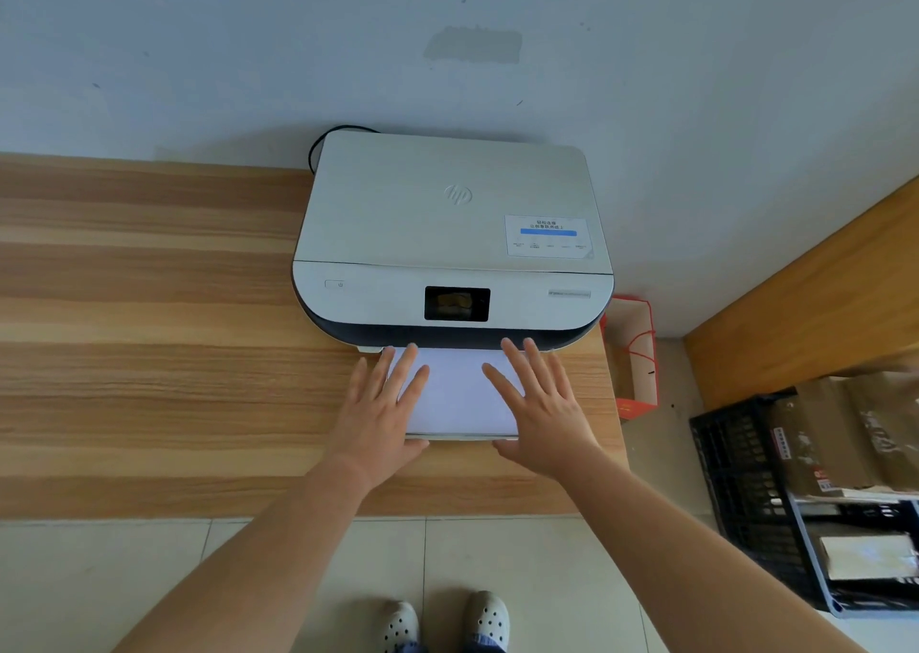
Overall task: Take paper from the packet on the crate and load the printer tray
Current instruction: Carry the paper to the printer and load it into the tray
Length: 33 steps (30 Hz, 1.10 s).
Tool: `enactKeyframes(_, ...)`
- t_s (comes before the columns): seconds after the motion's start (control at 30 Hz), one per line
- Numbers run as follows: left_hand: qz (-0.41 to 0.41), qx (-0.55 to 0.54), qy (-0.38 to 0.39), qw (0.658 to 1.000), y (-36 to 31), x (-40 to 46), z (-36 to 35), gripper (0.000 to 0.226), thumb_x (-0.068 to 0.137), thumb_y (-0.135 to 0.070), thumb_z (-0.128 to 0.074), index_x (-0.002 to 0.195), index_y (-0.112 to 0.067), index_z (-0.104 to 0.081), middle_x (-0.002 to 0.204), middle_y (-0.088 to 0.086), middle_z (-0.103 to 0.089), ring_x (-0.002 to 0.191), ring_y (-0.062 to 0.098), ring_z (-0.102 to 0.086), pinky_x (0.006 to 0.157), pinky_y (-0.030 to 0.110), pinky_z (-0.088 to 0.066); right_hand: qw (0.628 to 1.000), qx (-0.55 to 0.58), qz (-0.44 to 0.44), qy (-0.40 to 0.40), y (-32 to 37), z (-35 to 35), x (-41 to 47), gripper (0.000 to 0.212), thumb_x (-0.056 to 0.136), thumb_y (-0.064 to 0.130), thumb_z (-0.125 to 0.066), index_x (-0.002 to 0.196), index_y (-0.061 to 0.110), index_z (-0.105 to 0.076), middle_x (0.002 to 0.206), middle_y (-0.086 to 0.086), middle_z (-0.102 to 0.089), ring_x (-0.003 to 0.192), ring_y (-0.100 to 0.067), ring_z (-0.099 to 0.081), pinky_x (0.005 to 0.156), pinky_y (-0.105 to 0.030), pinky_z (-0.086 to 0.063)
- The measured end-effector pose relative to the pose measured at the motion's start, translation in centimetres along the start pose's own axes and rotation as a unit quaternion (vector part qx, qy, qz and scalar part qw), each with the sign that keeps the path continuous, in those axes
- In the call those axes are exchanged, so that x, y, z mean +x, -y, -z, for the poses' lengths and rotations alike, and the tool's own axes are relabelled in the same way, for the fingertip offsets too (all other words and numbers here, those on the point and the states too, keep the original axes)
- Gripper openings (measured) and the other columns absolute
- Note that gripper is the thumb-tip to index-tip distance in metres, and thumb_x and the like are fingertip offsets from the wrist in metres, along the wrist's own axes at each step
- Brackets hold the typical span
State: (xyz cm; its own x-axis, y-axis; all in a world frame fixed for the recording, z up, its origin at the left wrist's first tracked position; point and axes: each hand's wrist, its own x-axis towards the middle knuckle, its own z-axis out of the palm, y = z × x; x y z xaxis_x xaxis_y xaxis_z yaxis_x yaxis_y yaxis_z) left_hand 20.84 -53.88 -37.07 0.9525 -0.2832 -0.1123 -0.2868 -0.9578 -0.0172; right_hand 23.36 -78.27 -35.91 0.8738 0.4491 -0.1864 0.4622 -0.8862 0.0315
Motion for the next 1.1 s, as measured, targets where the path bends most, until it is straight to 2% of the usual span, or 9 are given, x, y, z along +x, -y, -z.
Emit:
enactKeyframes(0.2, 0.017, 0.004, -0.019, 1.000, 0.5, 2.8, 0.4, 0.096, 0.073, -0.054, -0.070, 0.150, -0.019, -0.023, 0.160, 0.010, 0.000, 0.146, 0.034, -0.006, 0.116, 0.057, -0.011, 0.999, -0.024, -0.029, -0.002, -1.0, 0.9, 2.6, 0.104, 0.077, 0.059, -0.062, 0.152, 0.028, 0.003, 0.160, -0.009, 0.019, 0.144, -0.032, 0.024, 0.116, -0.054, 0.009)
enactKeyframes(0.43, 0.024, 0.033, -0.017, 0.999, 1.4, 5.9, 1.5, 0.099, 0.083, -0.050, -0.062, 0.151, -0.021, 0.003, 0.158, 0.010, 0.022, 0.144, 0.033, 0.019, 0.117, 0.055, 0.001, 0.998, -0.049, -0.046, -0.011, -1.7, 1.8, 5.6, 0.105, 0.079, 0.050, -0.064, 0.152, 0.024, 0.006, 0.157, -0.010, 0.026, 0.143, -0.033, 0.027, 0.116, -0.052, 0.009)
enactKeyframes(0.63, 0.037, 0.031, -0.024, 0.999, 1.9, 7.4, 1.6, 0.107, 0.080, -0.053, -0.064, 0.150, -0.020, 0.011, 0.156, 0.010, 0.028, 0.143, 0.033, 0.023, 0.116, 0.056, 0.004, 0.997, -0.051, -0.058, -0.018, -2.0, 1.9, 6.7, 0.108, 0.077, 0.048, -0.067, 0.152, 0.024, 0.007, 0.159, -0.011, 0.023, 0.143, -0.034, 0.025, 0.116, -0.055, 0.008)
enactKeyframes(0.87, 0.032, 0.020, -0.041, 0.998, 2.5, 8.1, 0.5, 0.104, 0.078, -0.052, -0.067, 0.152, -0.018, -0.003, 0.160, 0.013, 0.015, 0.145, 0.037, 0.013, 0.116, 0.060, -0.008, 0.997, -0.046, -0.061, -0.028, -2.6, 1.3, 7.4, 0.109, 0.076, 0.049, -0.069, 0.153, 0.023, 0.004, 0.159, -0.012, 0.020, 0.145, -0.034, 0.022, 0.117, -0.055, 0.003)
enactKeyframes(1.1, 0.029, 0.013, -0.066, 0.997, 2.5, 8.3, -0.3, 0.100, 0.079, -0.047, -0.070, 0.152, -0.018, -0.007, 0.160, 0.014, 0.010, 0.146, 0.037, 0.009, 0.114, 0.062, -0.011, 0.996, -0.041, -0.059, -0.061, -2.8, 0.5, 7.7, 0.108, 0.077, 0.050, -0.069, 0.152, 0.024, 0.003, 0.158, -0.010, 0.021, 0.146, -0.033, 0.019, 0.118, -0.055, 0.003)
